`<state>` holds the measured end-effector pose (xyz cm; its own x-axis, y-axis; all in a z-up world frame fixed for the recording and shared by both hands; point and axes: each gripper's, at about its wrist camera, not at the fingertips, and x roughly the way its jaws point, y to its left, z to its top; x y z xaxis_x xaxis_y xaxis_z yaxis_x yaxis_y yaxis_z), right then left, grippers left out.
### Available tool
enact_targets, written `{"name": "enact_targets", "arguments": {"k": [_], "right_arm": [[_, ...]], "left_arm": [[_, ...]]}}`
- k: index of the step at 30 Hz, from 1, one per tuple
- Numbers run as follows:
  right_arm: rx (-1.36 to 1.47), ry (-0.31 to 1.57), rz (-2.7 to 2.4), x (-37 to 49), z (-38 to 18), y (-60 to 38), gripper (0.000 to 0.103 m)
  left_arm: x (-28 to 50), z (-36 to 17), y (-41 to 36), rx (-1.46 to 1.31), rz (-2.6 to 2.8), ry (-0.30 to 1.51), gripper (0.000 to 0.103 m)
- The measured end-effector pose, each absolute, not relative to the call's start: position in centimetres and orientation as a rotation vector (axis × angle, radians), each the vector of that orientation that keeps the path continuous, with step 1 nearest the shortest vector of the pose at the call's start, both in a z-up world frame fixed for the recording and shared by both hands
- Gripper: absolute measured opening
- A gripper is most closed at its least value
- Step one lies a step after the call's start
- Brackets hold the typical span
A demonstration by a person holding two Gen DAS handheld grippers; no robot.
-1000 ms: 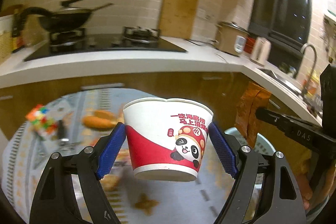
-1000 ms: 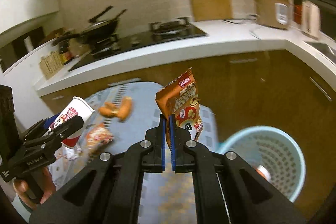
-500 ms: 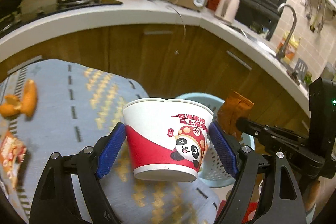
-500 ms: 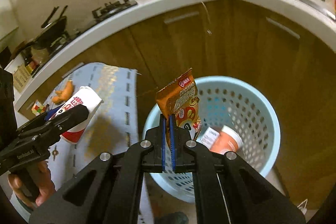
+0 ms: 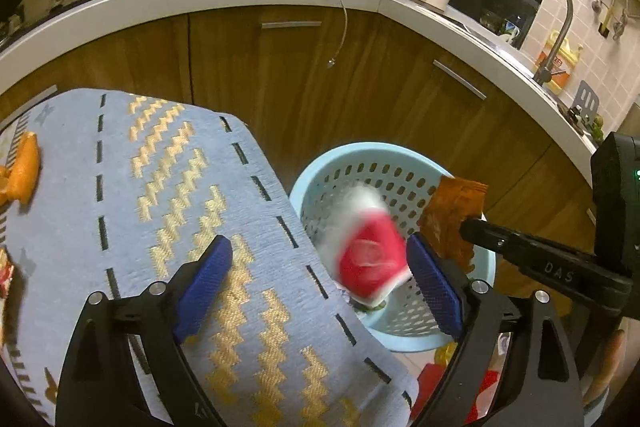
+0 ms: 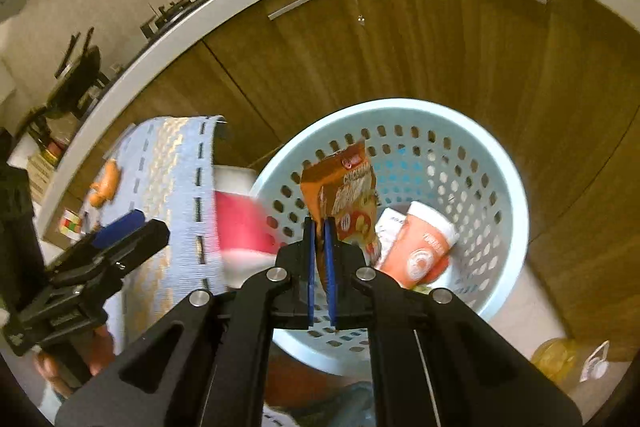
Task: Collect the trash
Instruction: 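Carry snack bag and paper cup over the blue basket and open both tools, then grasp the second orange snack bag with the right tool while the left tool grasps the white dotted paper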
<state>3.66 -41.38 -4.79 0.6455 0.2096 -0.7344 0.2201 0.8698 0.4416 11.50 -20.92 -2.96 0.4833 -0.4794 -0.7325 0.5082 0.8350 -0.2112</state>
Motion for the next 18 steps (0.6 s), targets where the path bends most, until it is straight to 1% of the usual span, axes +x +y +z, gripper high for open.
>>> {"name": "enact_targets", "arguments": {"k": [3,5,6,14,15,16,17,18], "right_arm": [[0.524,0.875,-0.02,3.5,-4.5,-41.3,0.016],[0.51,0.868,-0.033,3.4,-4.2,-41.0,0.031],[0.505,0.863,-0.036,3.2,-4.0,-41.0,0.032],[0.469,0.835,0.008,3.5,-2.2,-38.6,0.034],[0.463,0.83,0.017,3.5,-1.9,-38.2,0.036],[0.455,0.82,0.025,3.6,-1.5,-37.6,0.043],[0.444,0.809,0.032,3.6,-1.1,-37.0,0.047],[0.427,0.793,0.042,3.7,-0.5,-36.2,0.048]], "left_arm": [[11.2,-2.8,-20.3,0.032,-0.596,0.869,0.086],[11.1,-2.5,-19.8,0.025,-0.591,0.863,0.086],[11.0,-2.4,-19.5,0.02,-0.589,0.862,0.086],[10.3,-1.3,-15.8,-0.059,-0.57,0.842,0.086],[10.1,-1.1,-15.2,-0.064,-0.559,0.835,0.086],[10.0,-0.8,-14.3,-0.073,-0.545,0.827,0.086],[9.8,-0.6,-13.4,-0.082,-0.53,0.82,0.086],[9.7,-0.4,-12.8,-0.09,-0.521,0.815,0.086]]}}
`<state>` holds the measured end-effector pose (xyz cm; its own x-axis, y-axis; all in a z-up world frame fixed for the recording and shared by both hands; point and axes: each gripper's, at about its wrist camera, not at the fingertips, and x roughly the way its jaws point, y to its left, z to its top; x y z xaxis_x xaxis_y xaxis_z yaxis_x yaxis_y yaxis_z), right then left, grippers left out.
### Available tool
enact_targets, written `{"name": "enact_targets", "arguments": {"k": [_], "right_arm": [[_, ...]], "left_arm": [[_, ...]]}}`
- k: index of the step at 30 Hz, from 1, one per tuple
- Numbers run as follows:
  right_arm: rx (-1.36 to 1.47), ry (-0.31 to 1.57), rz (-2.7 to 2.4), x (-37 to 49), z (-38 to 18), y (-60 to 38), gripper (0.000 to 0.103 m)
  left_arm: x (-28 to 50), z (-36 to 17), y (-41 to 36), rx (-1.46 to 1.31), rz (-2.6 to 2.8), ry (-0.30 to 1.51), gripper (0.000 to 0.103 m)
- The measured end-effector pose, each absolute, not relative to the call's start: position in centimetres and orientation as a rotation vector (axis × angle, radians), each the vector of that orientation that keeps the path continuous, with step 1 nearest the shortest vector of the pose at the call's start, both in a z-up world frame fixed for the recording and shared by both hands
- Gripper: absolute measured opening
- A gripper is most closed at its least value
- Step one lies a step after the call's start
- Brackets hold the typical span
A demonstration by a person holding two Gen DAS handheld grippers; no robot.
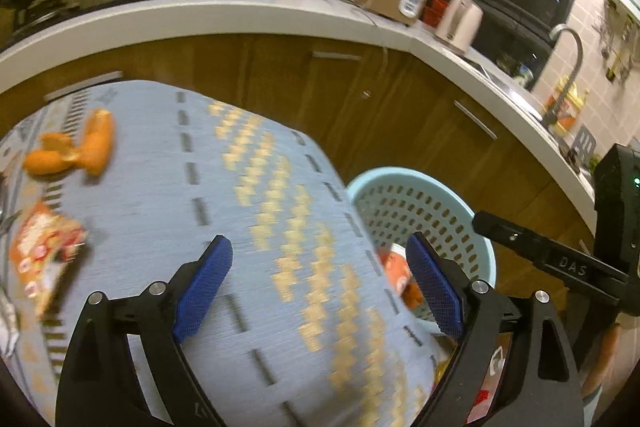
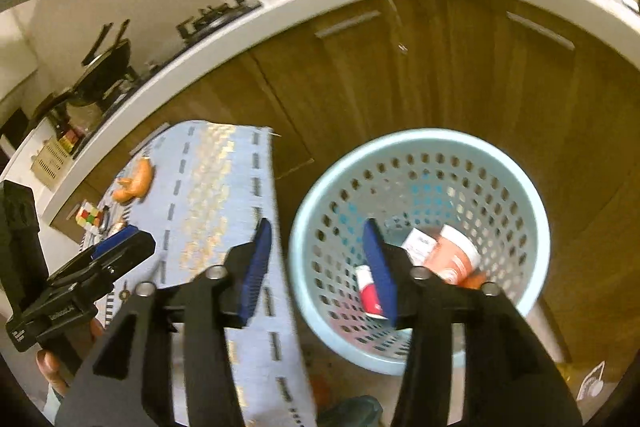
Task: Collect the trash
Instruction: 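Grasp the second orange snack bag with the right tool while the left tool grasps the white dotted paper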
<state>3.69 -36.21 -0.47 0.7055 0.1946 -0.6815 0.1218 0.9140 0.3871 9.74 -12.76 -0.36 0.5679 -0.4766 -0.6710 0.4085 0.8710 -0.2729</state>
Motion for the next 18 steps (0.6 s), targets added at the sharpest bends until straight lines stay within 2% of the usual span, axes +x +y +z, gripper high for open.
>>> {"name": "enact_targets", "arguments": {"k": [9,18], "right_arm": [[0.32,0.748,0.176,5.7,2.9,-29.0,0.048],[0.135,0.761,0.289,8.2,4.2,-18.6,0.048]], "left_arm": [[9.0,1.8,-2.5,-0.191,-0.323,0.768,0.086],[8.3,1.4,8.1,-0.281,-0.123,0.771,0.086]]}}
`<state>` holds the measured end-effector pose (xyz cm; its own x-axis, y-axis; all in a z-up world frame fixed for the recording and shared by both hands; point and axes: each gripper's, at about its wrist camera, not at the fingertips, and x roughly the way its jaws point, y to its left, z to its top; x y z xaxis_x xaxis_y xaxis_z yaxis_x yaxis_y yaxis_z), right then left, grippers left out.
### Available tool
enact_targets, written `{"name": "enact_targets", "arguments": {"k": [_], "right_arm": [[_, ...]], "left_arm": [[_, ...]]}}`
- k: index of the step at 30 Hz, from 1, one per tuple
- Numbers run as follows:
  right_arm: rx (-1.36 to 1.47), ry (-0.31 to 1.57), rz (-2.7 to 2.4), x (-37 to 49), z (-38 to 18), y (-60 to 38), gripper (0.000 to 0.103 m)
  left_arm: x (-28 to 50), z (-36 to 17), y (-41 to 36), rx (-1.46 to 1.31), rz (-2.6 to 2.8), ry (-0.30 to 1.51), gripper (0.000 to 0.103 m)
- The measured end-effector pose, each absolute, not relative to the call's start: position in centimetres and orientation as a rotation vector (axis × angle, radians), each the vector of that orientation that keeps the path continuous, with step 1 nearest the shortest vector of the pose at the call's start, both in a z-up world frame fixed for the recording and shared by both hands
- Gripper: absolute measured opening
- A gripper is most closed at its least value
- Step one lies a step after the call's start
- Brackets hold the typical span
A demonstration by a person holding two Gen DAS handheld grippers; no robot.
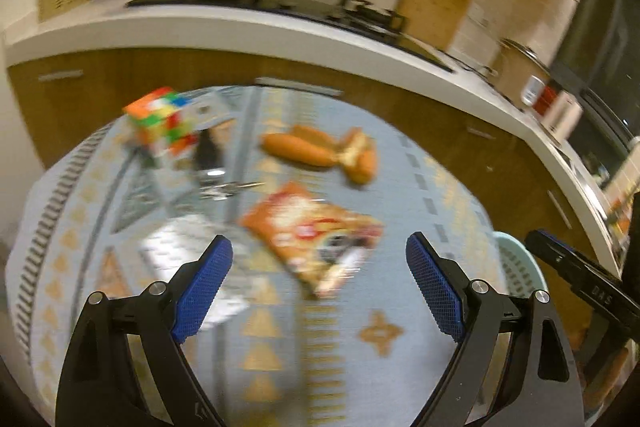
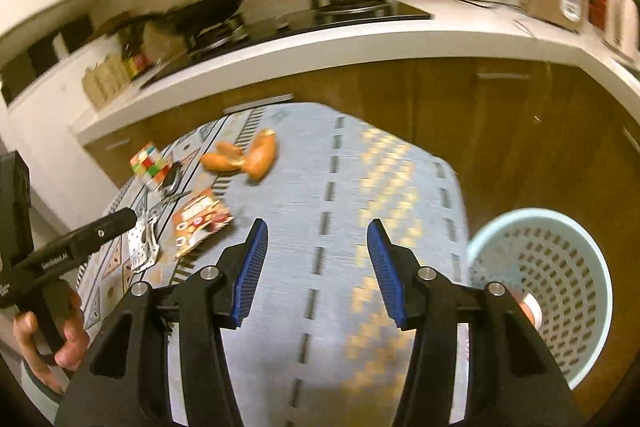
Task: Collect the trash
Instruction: 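Grasp the second orange snack bag with the right tool while the left tool grasps the white dotted paper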
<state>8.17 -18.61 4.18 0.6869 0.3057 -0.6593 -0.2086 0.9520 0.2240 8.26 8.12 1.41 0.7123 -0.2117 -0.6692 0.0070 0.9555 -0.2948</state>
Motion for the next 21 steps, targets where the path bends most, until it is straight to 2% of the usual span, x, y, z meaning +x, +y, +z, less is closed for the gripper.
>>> {"name": "enact_targets", "arguments": {"k": [6,11,15,20,21], "right_arm": [[0.045,0.772,0.334,9.1,4.0,-13.8,0.048],[0.02,0.809,0.35,10.7,3.0,-11.0,0.048],[0.016,0.838,0.35,12.1,2.1,-9.8,0.048],[0.022,0.878,0.366,13.6,0.7,-8.8,0.048],[0.018,0.884,0.368,13.7,0.3,-8.5,0.048]], "left_arm": [[9.5,-1.6,12.0,-0.301,-0.017,0.844,0.086],[11.0,-4.1,12.1,-0.309,0.033,0.926,0.086],[11.5,-4.3,11.3,-0.23,0.079,0.922,0.086],[11.3,-4.9,11.1,-0.131,0.106,0.924,0.074],[11.2,-5.0,11.0,-0.123,0.106,0.92,0.068]]}}
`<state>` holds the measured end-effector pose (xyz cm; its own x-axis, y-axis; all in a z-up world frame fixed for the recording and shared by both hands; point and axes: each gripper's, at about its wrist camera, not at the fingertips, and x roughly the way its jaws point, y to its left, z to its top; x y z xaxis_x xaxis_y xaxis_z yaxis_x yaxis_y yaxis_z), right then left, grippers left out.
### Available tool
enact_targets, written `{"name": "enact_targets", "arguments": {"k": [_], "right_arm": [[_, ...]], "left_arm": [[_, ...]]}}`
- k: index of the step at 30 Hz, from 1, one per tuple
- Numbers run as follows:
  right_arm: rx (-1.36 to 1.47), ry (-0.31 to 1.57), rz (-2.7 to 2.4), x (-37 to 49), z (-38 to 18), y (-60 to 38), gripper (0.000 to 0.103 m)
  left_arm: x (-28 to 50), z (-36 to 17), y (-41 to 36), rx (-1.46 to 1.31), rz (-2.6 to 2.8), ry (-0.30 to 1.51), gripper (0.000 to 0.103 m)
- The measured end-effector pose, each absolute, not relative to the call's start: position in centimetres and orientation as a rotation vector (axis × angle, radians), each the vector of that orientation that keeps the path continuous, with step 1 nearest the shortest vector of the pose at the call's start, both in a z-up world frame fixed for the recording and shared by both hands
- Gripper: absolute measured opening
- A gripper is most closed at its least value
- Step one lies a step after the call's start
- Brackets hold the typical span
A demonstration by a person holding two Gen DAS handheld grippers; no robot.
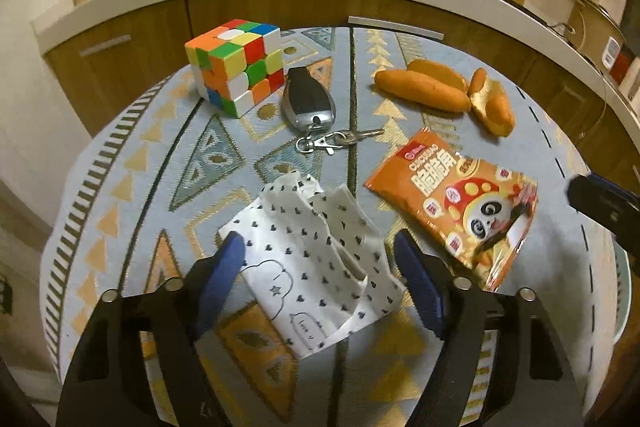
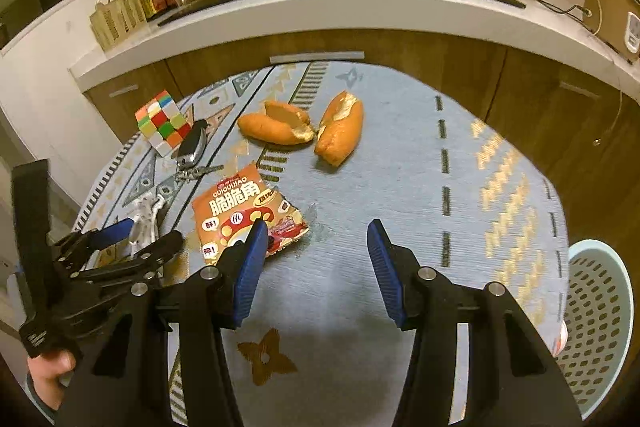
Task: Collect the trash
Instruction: 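Grasp the second orange snack bag with the right tool while the left tool grasps the white dotted paper, then carry snack bag and dotted paper over the blue basket and open both tools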
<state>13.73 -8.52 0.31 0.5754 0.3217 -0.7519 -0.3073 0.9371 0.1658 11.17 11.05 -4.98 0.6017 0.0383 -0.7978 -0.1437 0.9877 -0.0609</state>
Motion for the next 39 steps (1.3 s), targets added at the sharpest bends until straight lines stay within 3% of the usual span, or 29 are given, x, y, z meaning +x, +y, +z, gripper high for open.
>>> {"name": "enact_targets", "arguments": {"k": [3,5,10,19,21,22,26,39], "right_arm": [[0.013,0.902,0.378,14.3,-0.7,-7.8,0.052],[0.013,0.914,0.378,14.6,-1.3,-7.4,0.057],[0.038,0.951,0.41,15.4,-2.5,-6.4,0.057],[0.027,0.959,0.407,16.1,-3.4,-4.0,0.057],[0.003,0.95,0.4,15.9,-3.4,-3.6,0.046],[-0.005,0.946,0.405,15.7,-3.4,-3.5,0.034],[0.017,0.922,0.416,15.5,-3.2,-4.0,0.022],[0.063,0.848,0.406,13.7,-1.4,-6.2,0.008]], "left_arm": [[10.4,-4.9,11.6,-0.11,0.104,0.907,0.05],[9.8,-4.9,12.0,-0.122,0.095,0.885,0.045],[8.5,-4.8,11.8,-0.141,0.054,0.828,0.02],[8.9,-5.0,12.4,-0.208,0.022,0.817,0.018],[8.9,-5.0,12.6,-0.22,0.017,0.813,0.017],[8.8,-5.0,12.7,-0.229,0.013,0.81,0.017],[8.6,-4.8,13.1,-0.257,0.006,0.787,0.014],[7.6,-3.5,13.2,-0.286,-0.055,0.713,0.005]]}}
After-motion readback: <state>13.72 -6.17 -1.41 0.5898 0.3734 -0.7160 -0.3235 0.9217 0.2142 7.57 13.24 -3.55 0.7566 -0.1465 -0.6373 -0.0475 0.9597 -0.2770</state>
